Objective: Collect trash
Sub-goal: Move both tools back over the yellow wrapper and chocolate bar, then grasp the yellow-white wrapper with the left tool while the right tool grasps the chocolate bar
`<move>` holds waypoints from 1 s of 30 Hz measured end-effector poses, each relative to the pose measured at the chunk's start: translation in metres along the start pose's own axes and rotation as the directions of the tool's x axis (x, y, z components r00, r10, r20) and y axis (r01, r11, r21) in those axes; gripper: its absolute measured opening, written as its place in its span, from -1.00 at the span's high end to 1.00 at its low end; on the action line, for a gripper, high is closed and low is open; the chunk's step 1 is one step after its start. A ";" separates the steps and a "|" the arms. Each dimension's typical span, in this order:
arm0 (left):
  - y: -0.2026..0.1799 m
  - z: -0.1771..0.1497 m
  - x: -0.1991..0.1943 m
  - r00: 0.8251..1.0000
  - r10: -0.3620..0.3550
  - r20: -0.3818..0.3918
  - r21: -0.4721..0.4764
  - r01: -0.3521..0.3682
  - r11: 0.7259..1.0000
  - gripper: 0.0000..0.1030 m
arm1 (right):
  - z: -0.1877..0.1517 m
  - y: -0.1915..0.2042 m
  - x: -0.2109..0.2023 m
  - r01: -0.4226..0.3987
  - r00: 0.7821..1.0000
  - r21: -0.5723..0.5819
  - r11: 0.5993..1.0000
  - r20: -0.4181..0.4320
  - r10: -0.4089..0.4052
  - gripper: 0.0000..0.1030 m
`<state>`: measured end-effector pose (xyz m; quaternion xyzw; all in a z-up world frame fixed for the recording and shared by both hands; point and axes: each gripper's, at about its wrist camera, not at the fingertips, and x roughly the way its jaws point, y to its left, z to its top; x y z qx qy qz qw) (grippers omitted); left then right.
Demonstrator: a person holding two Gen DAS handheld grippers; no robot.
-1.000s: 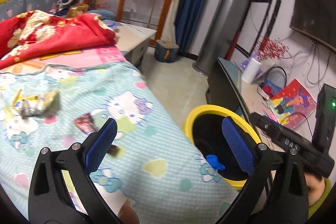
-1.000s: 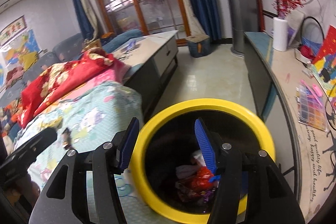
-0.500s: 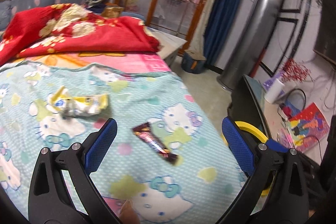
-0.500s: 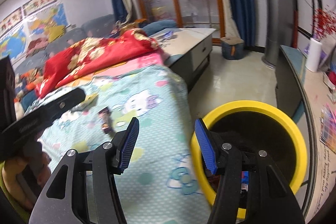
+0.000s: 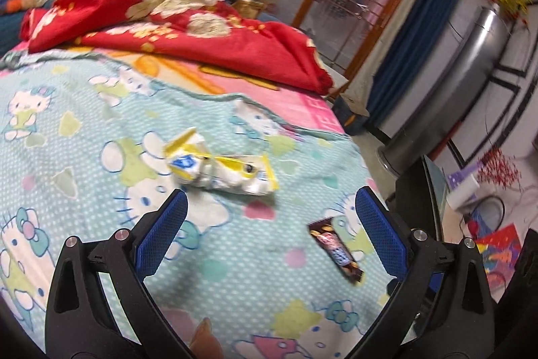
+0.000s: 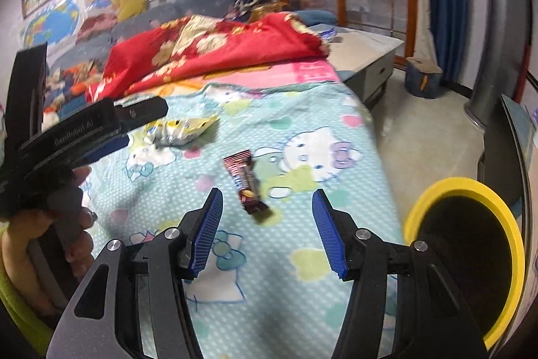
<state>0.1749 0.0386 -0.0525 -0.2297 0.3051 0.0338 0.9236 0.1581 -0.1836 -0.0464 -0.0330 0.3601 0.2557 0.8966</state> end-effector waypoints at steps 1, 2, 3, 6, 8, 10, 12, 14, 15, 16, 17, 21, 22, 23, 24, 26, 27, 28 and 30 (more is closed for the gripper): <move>0.005 0.001 0.001 1.000 0.004 -0.001 -0.013 -0.004 1.000 -0.78 | 0.002 0.005 0.005 -0.003 1.000 -0.013 1.000 -0.010 0.003 -0.04; 0.012 0.003 0.002 1.000 0.008 -0.003 -0.032 -0.008 0.999 -0.78 | 0.003 0.008 0.009 -0.007 1.000 -0.022 1.000 -0.017 0.007 -0.04; 0.016 0.004 0.003 1.000 0.010 -0.003 -0.044 -0.011 0.999 -0.78 | 0.004 0.011 0.013 -0.015 1.000 -0.030 0.999 -0.023 0.014 -0.04; 0.030 0.008 0.005 1.000 0.016 -0.004 -0.086 -0.017 0.996 -0.78 | 0.008 0.017 0.028 -0.020 0.999 -0.046 0.999 -0.051 0.018 -0.04; 0.038 0.011 0.009 1.000 0.016 -0.008 -0.112 -0.016 0.994 -0.70 | 0.010 0.019 0.037 -0.016 0.998 -0.046 0.999 -0.067 0.013 -0.04; 0.047 0.014 0.014 1.000 0.015 -0.014 -0.147 -0.017 0.989 -0.65 | 0.011 0.018 0.046 -0.012 0.997 -0.042 0.999 -0.079 0.009 -0.03; 0.056 0.015 0.019 1.000 0.016 -0.020 -0.183 -0.020 0.983 -0.55 | 0.013 0.015 0.054 -0.008 0.996 -0.029 1.000 -0.092 0.005 -0.03; 0.065 0.016 0.025 0.999 0.016 -0.028 -0.222 -0.022 0.975 -0.42 | 0.013 0.012 0.063 -0.006 0.994 -0.012 1.000 -0.108 0.005 -0.03; 0.069 0.016 0.028 0.999 0.016 -0.034 -0.239 -0.024 0.971 -0.38 | 0.014 0.010 0.068 -0.006 0.993 -0.001 1.000 -0.117 0.006 -0.03; 0.073 0.016 0.031 0.999 0.017 -0.041 -0.253 -0.027 0.967 -0.28 | 0.014 0.009 0.070 -0.007 0.992 0.005 1.000 -0.122 0.008 -0.03; 0.077 0.016 0.036 0.999 0.017 -0.049 -0.270 -0.030 0.962 -0.23 | 0.013 0.008 0.074 -0.013 0.991 0.012 1.000 -0.133 0.014 -0.03; 0.085 0.014 0.045 0.998 0.014 -0.058 -0.306 -0.032 0.951 -0.05 | 0.012 0.008 0.081 -0.005 0.990 0.026 1.000 -0.140 0.008 0.27; 0.084 0.014 0.046 0.998 0.020 -0.058 -0.295 -0.036 0.955 0.04 | 0.011 0.007 0.080 -0.010 0.990 0.027 1.000 -0.137 0.014 0.47; 0.083 0.014 0.047 0.998 0.019 -0.058 -0.289 -0.034 0.957 0.17 | 0.011 0.006 0.079 -0.016 0.991 0.029 0.999 -0.135 0.020 0.64; 0.081 0.013 0.047 0.998 0.013 -0.054 -0.284 -0.028 0.958 0.24 | 0.010 0.006 0.078 -0.023 0.990 0.031 0.999 -0.136 0.027 0.64; 0.077 0.013 0.046 0.999 0.010 -0.050 -0.267 -0.023 0.963 0.43 | 0.007 0.006 0.073 -0.031 0.991 0.034 0.999 -0.129 0.035 0.69; 0.073 0.013 0.046 0.999 0.019 -0.049 -0.250 -0.031 0.968 0.43 | 0.006 0.006 0.071 -0.038 0.991 0.035 0.999 -0.126 0.042 0.69; 0.071 0.013 0.045 0.999 0.026 -0.047 -0.232 -0.036 0.972 0.44 | 0.004 0.007 0.069 -0.043 0.991 0.035 0.998 -0.123 0.047 0.70; 0.068 0.013 0.044 0.998 0.032 -0.045 -0.216 -0.041 0.976 0.46 | 0.001 0.010 0.062 -0.052 0.992 0.032 0.998 -0.111 0.056 0.70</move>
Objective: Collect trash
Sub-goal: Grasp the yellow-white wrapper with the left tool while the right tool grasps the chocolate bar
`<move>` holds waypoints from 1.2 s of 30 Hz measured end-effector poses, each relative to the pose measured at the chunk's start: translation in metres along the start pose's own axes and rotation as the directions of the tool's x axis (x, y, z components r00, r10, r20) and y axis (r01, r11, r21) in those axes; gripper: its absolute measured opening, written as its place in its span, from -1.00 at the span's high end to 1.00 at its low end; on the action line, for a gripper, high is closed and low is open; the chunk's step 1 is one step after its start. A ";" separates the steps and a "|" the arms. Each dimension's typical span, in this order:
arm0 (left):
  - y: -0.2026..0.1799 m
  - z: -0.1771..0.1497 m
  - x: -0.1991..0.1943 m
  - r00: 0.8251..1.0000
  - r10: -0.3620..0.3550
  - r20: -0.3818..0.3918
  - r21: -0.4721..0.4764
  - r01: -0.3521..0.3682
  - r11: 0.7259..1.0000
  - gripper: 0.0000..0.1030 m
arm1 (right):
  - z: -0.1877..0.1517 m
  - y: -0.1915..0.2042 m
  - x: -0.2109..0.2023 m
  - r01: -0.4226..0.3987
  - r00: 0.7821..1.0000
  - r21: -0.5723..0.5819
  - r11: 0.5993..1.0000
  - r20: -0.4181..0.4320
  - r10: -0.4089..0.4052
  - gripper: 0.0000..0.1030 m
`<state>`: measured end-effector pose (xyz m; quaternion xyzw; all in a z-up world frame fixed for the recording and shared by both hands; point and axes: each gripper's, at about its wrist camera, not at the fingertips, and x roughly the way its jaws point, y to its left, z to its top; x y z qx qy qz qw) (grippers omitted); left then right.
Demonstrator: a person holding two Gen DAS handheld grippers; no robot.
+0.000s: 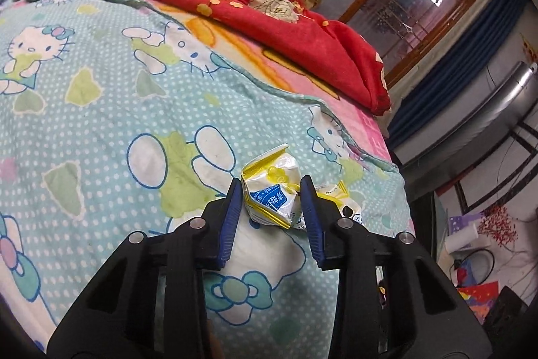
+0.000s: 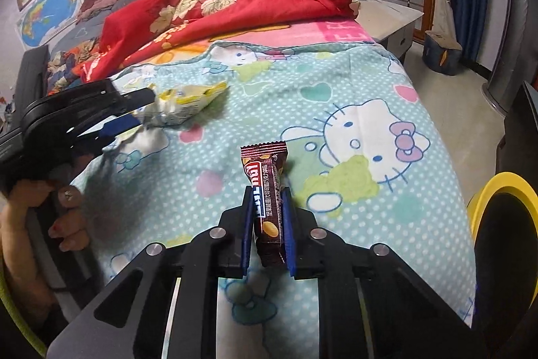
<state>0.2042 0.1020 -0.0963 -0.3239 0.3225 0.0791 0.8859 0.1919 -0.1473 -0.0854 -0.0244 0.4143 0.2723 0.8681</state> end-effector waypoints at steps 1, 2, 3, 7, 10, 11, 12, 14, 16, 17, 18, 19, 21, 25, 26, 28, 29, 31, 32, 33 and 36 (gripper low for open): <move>0.000 0.000 0.000 1.000 0.001 0.001 0.004 -0.001 1.000 0.48 | -0.002 0.001 -0.003 -0.006 1.000 0.000 1.000 0.005 0.006 0.71; -0.002 -0.001 -0.002 1.000 -0.002 0.000 0.011 0.002 1.000 0.49 | -0.003 0.002 -0.005 -0.011 1.000 0.002 1.000 0.009 0.011 0.71; -0.003 -0.002 -0.003 1.000 -0.006 -0.001 0.016 0.006 1.000 0.50 | -0.005 0.002 -0.008 -0.014 1.000 0.004 1.000 0.012 0.014 0.71; -0.012 -0.007 -0.011 1.000 -0.022 0.005 0.053 0.022 0.998 0.52 | -0.014 0.002 -0.017 -0.023 1.000 0.016 1.000 0.020 0.022 0.71; -0.024 -0.011 -0.019 0.999 -0.039 0.017 0.099 0.037 0.994 0.53 | -0.018 -0.002 -0.025 -0.027 0.999 0.036 0.999 0.033 0.026 0.71; -0.030 -0.012 -0.022 0.999 -0.047 0.022 0.120 0.044 0.992 0.53 | -0.020 -0.004 -0.028 -0.028 0.999 0.042 0.999 0.037 0.026 0.71; -0.035 -0.013 -0.025 0.998 -0.055 0.027 0.139 0.051 0.989 0.53 | -0.020 -0.006 -0.030 -0.027 0.999 0.048 0.998 0.042 0.025 0.71; -0.045 -0.016 -0.030 0.997 -0.072 0.029 0.168 0.066 0.984 0.54 | -0.021 -0.011 -0.038 -0.024 0.998 0.063 0.998 0.057 0.020 0.71; -0.054 -0.019 -0.034 0.996 -0.085 0.032 0.195 0.078 0.978 0.54 | -0.021 -0.016 -0.045 -0.017 0.997 0.076 0.997 0.074 0.011 0.71; -0.059 -0.021 -0.036 0.995 -0.094 0.035 0.215 0.085 0.973 0.54 | -0.022 -0.018 -0.048 -0.012 0.997 0.080 0.997 0.082 0.005 0.72; -0.065 -0.023 -0.039 0.994 -0.103 0.036 0.235 0.092 0.968 0.54 | -0.022 -0.021 -0.051 -0.009 0.996 0.087 0.996 0.088 0.001 0.72; -0.070 -0.025 -0.041 0.993 -0.111 0.036 0.248 0.099 0.964 0.54 | -0.022 -0.025 -0.056 -0.005 0.995 0.099 0.995 0.098 -0.004 0.72; -0.077 -0.028 -0.043 0.992 -0.125 0.033 0.268 0.111 0.957 0.54 | -0.023 -0.031 -0.063 0.006 0.994 0.114 0.993 0.112 -0.018 0.72; -0.094 -0.036 -0.049 0.988 -0.152 0.023 0.309 0.137 0.941 0.54 | -0.024 -0.045 -0.073 0.024 0.990 0.144 0.989 0.135 -0.044 0.72; -0.098 -0.039 -0.049 0.987 -0.159 0.019 0.321 0.145 0.936 0.54 | -0.024 -0.049 -0.076 0.029 0.989 0.152 0.988 0.140 -0.050 0.72; -0.106 -0.043 -0.052 0.985 -0.171 0.012 0.340 0.157 0.927 0.54 | -0.026 -0.056 -0.083 0.036 0.987 0.170 0.985 0.150 -0.062 0.72; -0.108 -0.045 -0.052 0.985 -0.175 0.010 0.346 0.161 0.924 0.54 | -0.026 -0.059 -0.085 0.040 0.986 0.178 0.983 0.155 -0.068 0.71; -0.114 -0.049 -0.054 0.983 -0.186 0.002 0.362 0.173 0.916 0.54 | -0.027 -0.066 -0.091 0.052 0.983 0.193 0.980 0.164 -0.084 0.72; -0.116 -0.050 -0.054 0.982 -0.190 -0.001 0.368 0.177 0.913 0.54 | -0.028 -0.070 -0.094 0.056 0.982 0.201 0.978 0.168 -0.090 0.72; -0.118 -0.052 -0.055 0.981 -0.194 -0.004 0.374 0.182 0.909 0.54 | -0.028 -0.073 -0.096 0.060 0.981 0.210 0.976 0.170 -0.097 0.72; -0.126 -0.059 -0.057 0.978 -0.207 -0.016 0.399 0.196 0.896 0.54 | -0.031 -0.083 -0.103 0.074 0.977 0.232 0.970 0.178 -0.117 0.72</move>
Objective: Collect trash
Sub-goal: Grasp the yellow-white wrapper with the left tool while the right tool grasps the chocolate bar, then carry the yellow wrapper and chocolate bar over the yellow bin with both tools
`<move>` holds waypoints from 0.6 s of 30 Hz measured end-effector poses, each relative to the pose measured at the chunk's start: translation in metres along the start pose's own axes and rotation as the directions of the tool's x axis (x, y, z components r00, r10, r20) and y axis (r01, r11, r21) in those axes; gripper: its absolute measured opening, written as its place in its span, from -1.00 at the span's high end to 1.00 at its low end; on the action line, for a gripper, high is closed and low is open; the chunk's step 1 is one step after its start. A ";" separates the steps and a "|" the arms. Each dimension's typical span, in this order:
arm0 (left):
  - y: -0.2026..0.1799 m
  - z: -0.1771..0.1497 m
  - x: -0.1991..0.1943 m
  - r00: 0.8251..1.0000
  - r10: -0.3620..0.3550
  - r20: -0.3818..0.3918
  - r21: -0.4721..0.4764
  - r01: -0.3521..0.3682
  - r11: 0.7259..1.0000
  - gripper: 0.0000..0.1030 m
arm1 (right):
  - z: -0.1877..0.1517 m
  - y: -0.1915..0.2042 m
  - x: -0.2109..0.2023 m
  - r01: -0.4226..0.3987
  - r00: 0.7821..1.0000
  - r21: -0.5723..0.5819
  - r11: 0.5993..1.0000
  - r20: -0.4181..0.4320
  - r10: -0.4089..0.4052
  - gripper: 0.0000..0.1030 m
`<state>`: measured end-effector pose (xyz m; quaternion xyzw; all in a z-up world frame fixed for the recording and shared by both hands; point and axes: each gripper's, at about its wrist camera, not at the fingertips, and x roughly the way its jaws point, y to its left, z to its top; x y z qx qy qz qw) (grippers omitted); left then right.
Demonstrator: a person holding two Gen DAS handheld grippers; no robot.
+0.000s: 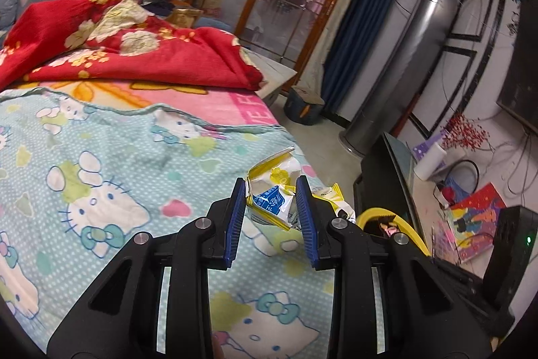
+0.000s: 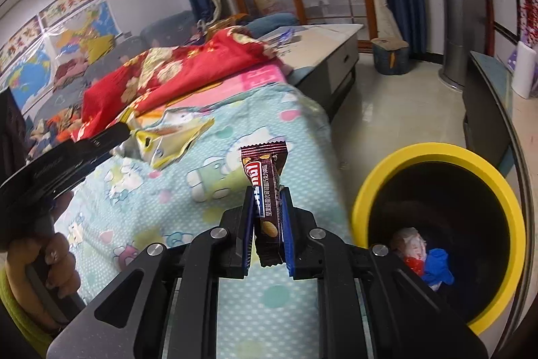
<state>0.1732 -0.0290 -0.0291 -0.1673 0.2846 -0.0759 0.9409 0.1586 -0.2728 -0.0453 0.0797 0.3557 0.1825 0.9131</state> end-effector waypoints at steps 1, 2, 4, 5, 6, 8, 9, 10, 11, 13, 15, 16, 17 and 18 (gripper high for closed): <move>-0.003 -0.001 0.000 1.000 -0.004 -0.001 0.007 0.004 1.000 0.54 | 0.000 -0.004 -0.002 0.005 1.000 0.008 1.000 0.004 -0.005 0.72; -0.007 -0.002 -0.001 1.000 -0.009 -0.002 0.018 0.009 1.000 0.54 | 0.000 -0.007 -0.004 0.010 1.000 0.014 1.000 0.007 -0.010 0.72; -0.014 -0.004 -0.001 1.000 -0.016 -0.004 0.039 0.016 0.999 0.54 | 0.000 -0.013 -0.008 0.019 1.000 0.024 1.000 0.014 -0.019 0.72; -0.017 -0.005 -0.001 1.000 -0.021 -0.006 0.049 0.021 0.999 0.54 | 0.000 -0.016 -0.009 0.024 1.000 0.029 0.999 0.017 -0.024 0.72; -0.021 -0.006 -0.001 1.000 -0.026 -0.008 0.058 0.027 0.998 0.54 | 0.000 -0.018 -0.010 0.027 0.999 0.032 0.999 0.019 -0.028 0.72; -0.027 -0.008 -0.002 1.000 -0.030 -0.008 0.074 0.030 0.997 0.55 | 0.000 -0.024 -0.014 0.036 0.999 0.040 0.999 0.026 -0.037 0.72; -0.031 -0.009 -0.002 0.999 -0.034 -0.009 0.087 0.035 0.996 0.55 | 0.000 -0.026 -0.015 0.040 0.999 0.044 0.998 0.028 -0.041 0.72; -0.034 -0.010 -0.003 0.999 -0.037 -0.010 0.095 0.038 0.995 0.55 | 0.000 -0.028 -0.017 0.045 0.998 0.048 0.998 0.032 -0.046 0.72; -0.038 -0.012 -0.003 0.999 -0.043 -0.013 0.105 0.044 0.994 0.56 | 0.000 -0.030 -0.019 0.048 0.998 0.051 0.998 0.034 -0.050 0.72; -0.043 -0.014 -0.003 0.999 -0.049 -0.016 0.119 0.051 0.992 0.78 | 0.000 -0.035 -0.021 0.057 0.998 0.058 0.997 0.039 -0.059 0.72; -0.049 -0.016 -0.002 0.998 -0.058 -0.025 0.137 0.061 0.989 0.77 | 0.000 -0.039 -0.024 0.063 0.997 0.063 0.996 0.042 -0.065 0.72; -0.051 -0.017 -0.001 0.998 -0.060 -0.028 0.142 0.063 0.988 0.79 | 0.000 -0.042 -0.025 0.067 0.997 0.067 0.995 0.044 -0.070 0.72; -0.054 -0.019 0.000 0.997 -0.066 -0.036 0.150 0.071 0.986 0.85 | 0.000 -0.045 -0.026 0.070 0.996 0.070 0.995 0.045 -0.073 0.72; -0.056 -0.020 0.001 0.997 -0.067 -0.043 0.154 0.072 0.985 0.85 | 0.000 -0.046 -0.027 0.072 0.996 0.072 0.995 0.046 -0.075 0.72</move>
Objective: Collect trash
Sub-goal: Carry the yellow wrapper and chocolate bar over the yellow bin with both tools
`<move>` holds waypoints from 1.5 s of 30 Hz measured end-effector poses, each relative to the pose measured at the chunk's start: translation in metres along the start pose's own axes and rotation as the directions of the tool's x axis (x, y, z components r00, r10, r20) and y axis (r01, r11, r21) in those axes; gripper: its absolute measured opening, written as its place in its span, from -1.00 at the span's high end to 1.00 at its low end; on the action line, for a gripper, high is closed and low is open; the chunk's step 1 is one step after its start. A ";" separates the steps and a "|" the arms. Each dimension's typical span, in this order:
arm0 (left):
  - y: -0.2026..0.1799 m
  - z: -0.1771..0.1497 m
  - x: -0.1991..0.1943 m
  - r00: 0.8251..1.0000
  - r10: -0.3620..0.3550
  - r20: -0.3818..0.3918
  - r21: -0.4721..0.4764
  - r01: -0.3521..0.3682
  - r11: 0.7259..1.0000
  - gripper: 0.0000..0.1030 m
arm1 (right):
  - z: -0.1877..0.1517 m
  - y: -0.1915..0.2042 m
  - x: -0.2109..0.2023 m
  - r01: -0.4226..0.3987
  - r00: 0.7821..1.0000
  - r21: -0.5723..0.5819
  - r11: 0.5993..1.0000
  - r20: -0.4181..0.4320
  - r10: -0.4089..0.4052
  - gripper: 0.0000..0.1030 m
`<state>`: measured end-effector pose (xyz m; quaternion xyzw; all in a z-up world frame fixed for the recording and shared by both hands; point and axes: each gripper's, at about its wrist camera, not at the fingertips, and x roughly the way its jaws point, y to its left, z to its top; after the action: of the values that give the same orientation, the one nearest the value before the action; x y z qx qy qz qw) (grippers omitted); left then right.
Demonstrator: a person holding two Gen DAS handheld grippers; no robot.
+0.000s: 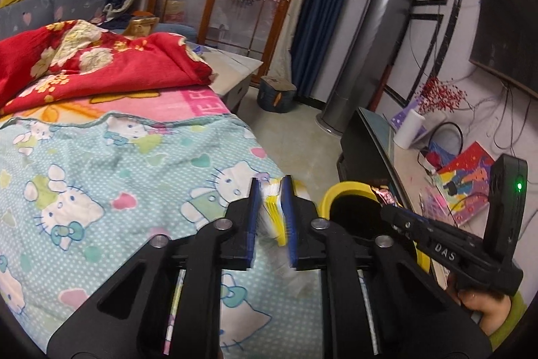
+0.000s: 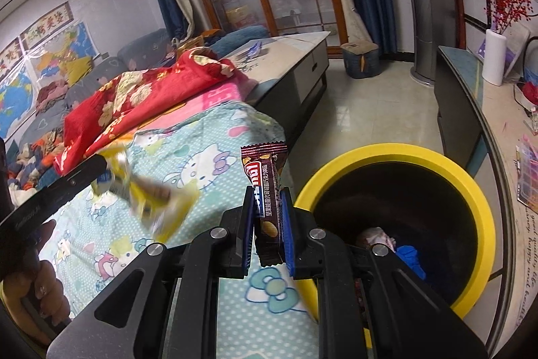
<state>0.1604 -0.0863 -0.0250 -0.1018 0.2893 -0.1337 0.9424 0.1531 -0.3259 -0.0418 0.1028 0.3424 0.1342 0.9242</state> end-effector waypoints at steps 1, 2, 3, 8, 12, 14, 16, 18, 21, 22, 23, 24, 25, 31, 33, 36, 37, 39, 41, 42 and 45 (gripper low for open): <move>-0.002 -0.002 0.001 1.000 -0.002 -0.005 0.005 0.002 1.000 0.85 | 0.000 -0.002 -0.001 0.003 1.000 0.003 1.000 0.002 -0.003 0.72; -0.004 -0.004 0.003 1.000 -0.011 -0.012 0.011 0.011 1.000 0.85 | -0.001 -0.004 -0.002 0.006 1.000 0.006 1.000 0.003 -0.006 0.72; -0.007 -0.006 0.004 1.000 -0.015 -0.017 0.018 0.016 1.000 0.86 | -0.001 -0.006 -0.003 0.008 1.000 0.008 1.000 0.004 -0.008 0.72; -0.024 -0.012 0.005 0.999 -0.040 -0.030 0.062 0.041 0.997 0.86 | 0.000 -0.017 -0.009 0.025 1.000 0.020 0.999 0.013 -0.026 0.72; -0.037 -0.012 0.005 0.997 -0.064 -0.033 0.088 0.067 0.994 0.86 | 0.001 -0.026 -0.013 0.041 0.999 0.035 0.999 0.023 -0.042 0.72; -0.044 -0.013 0.005 0.997 -0.075 -0.035 0.103 0.079 0.992 0.86 | 0.003 -0.031 -0.016 0.051 0.998 0.039 0.998 0.029 -0.052 0.72; -0.051 -0.014 0.005 0.996 -0.086 -0.039 0.116 0.090 0.989 0.86 | 0.003 -0.036 -0.019 0.059 0.998 0.046 0.997 0.035 -0.061 0.72; -0.059 -0.014 0.006 0.994 -0.097 -0.044 0.131 0.102 0.986 0.86 | 0.004 -0.042 -0.022 0.072 0.996 0.052 0.996 0.041 -0.074 0.72; -0.069 -0.016 0.008 0.992 -0.112 -0.052 0.154 0.119 0.981 0.86 | 0.004 -0.050 -0.024 0.083 0.995 0.065 0.994 0.045 -0.086 0.72; -0.073 -0.016 0.008 0.992 -0.116 -0.053 0.159 0.123 0.980 0.86 | 0.004 -0.054 -0.026 0.088 0.995 0.070 0.994 0.047 -0.091 0.72; -0.077 -0.016 0.009 0.991 -0.121 -0.057 0.167 0.129 0.977 0.86 | 0.004 -0.057 -0.027 0.093 0.994 0.074 0.993 0.048 -0.096 0.72; -0.081 -0.017 0.011 0.990 -0.126 -0.059 0.174 0.135 0.976 0.86 | 0.003 -0.060 -0.028 0.097 0.994 0.077 0.992 0.050 -0.101 0.72; -0.083 -0.017 0.012 0.990 -0.130 -0.061 0.179 0.139 0.974 0.86 | 0.003 -0.064 -0.029 0.103 0.993 0.083 0.991 0.051 -0.107 0.72; -0.104 -0.020 0.017 0.985 -0.156 -0.073 0.227 0.169 0.959 0.86 | 0.001 -0.078 -0.035 0.123 0.990 0.104 0.987 0.056 -0.129 0.72; -0.110 -0.021 0.018 0.984 -0.161 -0.076 0.240 0.175 0.955 0.86 | 0.000 -0.084 -0.036 0.129 0.989 0.115 0.985 0.056 -0.136 0.72; -0.118 -0.022 0.022 0.982 -0.168 -0.082 0.261 0.184 0.947 0.86 | -0.001 -0.092 -0.036 0.139 0.988 0.125 0.982 0.055 -0.147 0.72; -0.120 -0.023 0.023 0.982 -0.170 -0.083 0.267 0.186 0.946 0.86 | -0.001 -0.094 -0.036 0.142 0.987 0.128 0.982 0.054 -0.150 0.72; -0.126 -0.025 0.025 0.981 -0.175 -0.087 0.280 0.192 0.940 0.86 | -0.003 -0.100 -0.037 0.144 0.987 0.138 0.980 0.051 -0.153 0.71; -0.131 -0.026 0.027 0.980 -0.178 -0.090 0.294 0.197 0.935 0.86 | -0.005 -0.105 -0.037 0.150 0.986 0.149 0.977 0.046 -0.158 0.71; -0.134 -0.027 0.028 0.980 -0.179 -0.091 0.301 0.199 0.933 0.86 | -0.006 -0.107 -0.037 0.152 0.986 0.153 0.976 0.044 -0.160 0.72; -0.141 -0.031 0.032 0.978 -0.183 -0.097 0.319 0.205 0.926 0.86 | -0.008 -0.117 -0.037 0.157 0.985 0.172 0.972 0.037 -0.166 0.72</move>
<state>0.1415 -0.2328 -0.0288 0.0321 0.2824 -0.2755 0.9183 0.1421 -0.4468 -0.0582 0.1556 0.3361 0.0265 0.9285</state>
